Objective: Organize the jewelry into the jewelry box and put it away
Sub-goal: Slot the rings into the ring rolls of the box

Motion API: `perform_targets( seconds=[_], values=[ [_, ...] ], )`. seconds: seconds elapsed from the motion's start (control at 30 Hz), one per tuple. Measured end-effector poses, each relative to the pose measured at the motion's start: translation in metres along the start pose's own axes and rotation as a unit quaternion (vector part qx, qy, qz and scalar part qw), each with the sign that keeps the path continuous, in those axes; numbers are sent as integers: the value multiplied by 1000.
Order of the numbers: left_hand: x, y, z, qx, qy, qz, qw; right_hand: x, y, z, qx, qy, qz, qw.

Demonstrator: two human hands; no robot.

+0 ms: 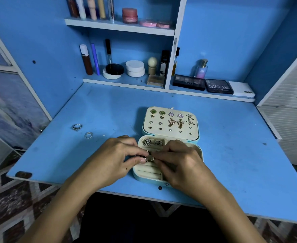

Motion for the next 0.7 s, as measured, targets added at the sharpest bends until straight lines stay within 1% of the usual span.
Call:
perform_targets(
  seconds=[0.17,0.37,0.6,0.7],
  values=[
    [-3,1,0,2,4,12,1000,0,-1,0,-14,-2,19,1000],
    [-6,-1,1,15,26,0,1000,-6,1,5,-42,-32,22,998],
    [-5,0,2,29,72,-8,997,-7,2,8,-29,-73,39,996],
    [-5,1,1,22,61,0,998,-8,2,9,-18,-68,47,996]
  ],
)
Point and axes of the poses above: each hand's wrist, its own x-axis away from the middle knuckle, its own y-axis out of the back of the hand, z = x × y, the point moved 4 cm from there along -x, towards the middle knuckle, and after that the axes turned 8 degrees about z, right-handed, at the moved point
